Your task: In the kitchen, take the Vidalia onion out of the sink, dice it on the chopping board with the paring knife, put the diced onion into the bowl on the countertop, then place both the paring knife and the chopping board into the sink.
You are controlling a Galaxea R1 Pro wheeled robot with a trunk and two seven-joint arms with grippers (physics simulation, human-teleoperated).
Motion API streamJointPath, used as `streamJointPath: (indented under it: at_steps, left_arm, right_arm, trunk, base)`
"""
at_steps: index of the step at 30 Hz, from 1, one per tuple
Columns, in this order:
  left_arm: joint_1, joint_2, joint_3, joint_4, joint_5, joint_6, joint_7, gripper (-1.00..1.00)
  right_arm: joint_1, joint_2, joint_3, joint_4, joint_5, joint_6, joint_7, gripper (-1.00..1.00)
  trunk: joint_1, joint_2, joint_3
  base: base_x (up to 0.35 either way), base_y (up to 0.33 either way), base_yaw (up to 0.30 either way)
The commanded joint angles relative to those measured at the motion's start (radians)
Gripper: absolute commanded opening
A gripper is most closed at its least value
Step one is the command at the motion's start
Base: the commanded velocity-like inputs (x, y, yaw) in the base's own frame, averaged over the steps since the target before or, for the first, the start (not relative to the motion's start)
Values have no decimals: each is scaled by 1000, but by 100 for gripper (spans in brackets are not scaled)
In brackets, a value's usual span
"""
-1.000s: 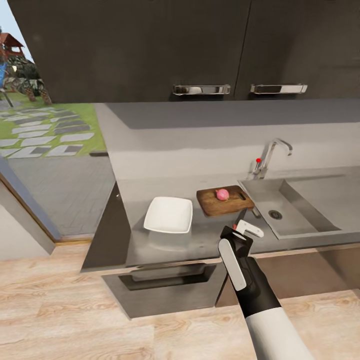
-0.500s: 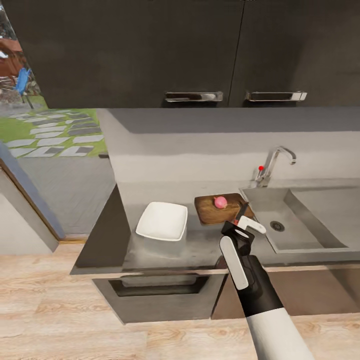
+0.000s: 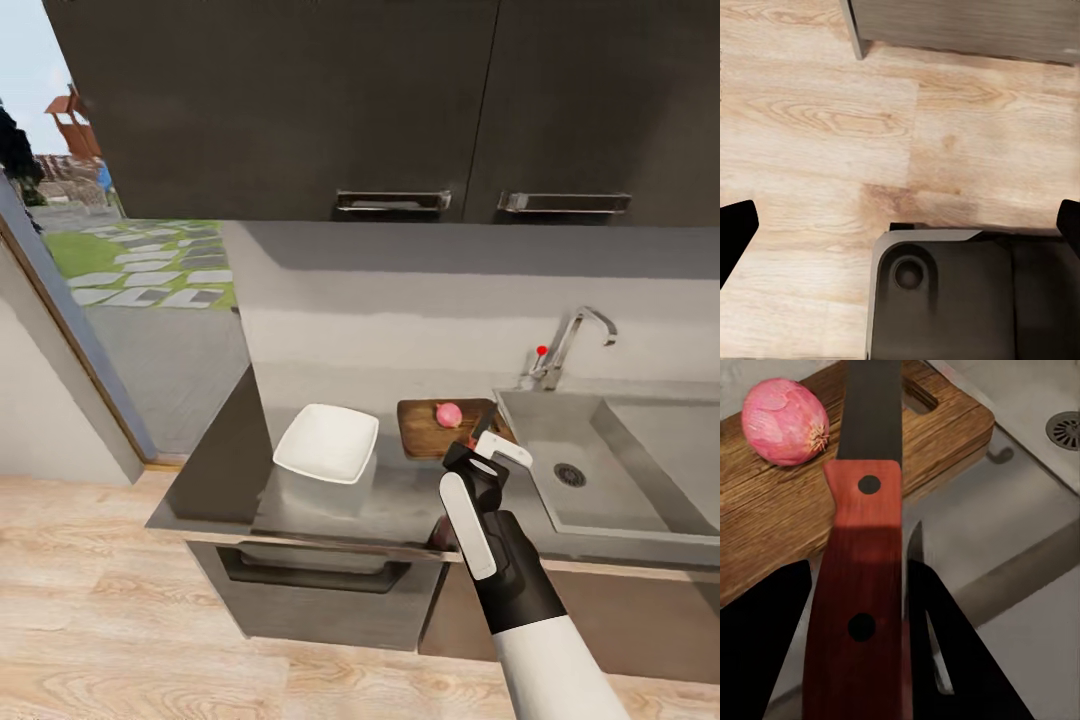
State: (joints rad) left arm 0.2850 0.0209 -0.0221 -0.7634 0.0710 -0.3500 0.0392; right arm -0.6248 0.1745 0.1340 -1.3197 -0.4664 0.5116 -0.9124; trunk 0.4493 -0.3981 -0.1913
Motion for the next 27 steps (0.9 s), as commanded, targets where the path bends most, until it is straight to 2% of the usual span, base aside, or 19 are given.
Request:
streamJointPath:
  at_steps: [1, 6, 14, 16, 21, 24, 27]
  left_arm:
    - [0, 1, -2, -1, 7, -1, 2, 100]
    - [0, 0, -2, -1, 7, -1, 2, 100]
    - [0, -1, -2, -1, 7, -1, 2, 100]
    - [0, -1, -2, 0, 7, -1, 2, 100]
    - [0, -1, -2, 3, 6, -1, 2, 100]
    - [0, -1, -2, 4, 6, -1, 2, 100]
    - [0, -1, -2, 5, 6, -1, 2, 100]
  right_arm:
    - [-1, 0, 1, -1, 6, 6, -7, -100]
    - [-1, 0, 1, -1, 52, 7, -7, -100]
    - [-1, 0, 2, -34, 63, 6, 2, -100]
    - [-1, 0, 3, -55, 63, 5, 18, -100]
    - [-1, 0, 10, -108, 64, 6, 126, -100]
    - [-1, 0, 47, -165, 74, 9, 177, -100]
    - [-1, -40, 112, -203, 89, 10, 195, -100]
  trunk:
    - [1, -2, -2]
    - [1, -2, -1]
    - [1, -2, -1]
    - [1, -2, -1]
    - [1, -2, -1]
    - [1, -2, -1]
    - [1, -2, -1]
  base:
    - [0, -35, 66]
    - [0, -14, 26]
    - [0, -164, 2]
    - [0, -155, 0]
    - [0, -48, 0]
    - [0, -11, 0]
    - [0, -4, 0]
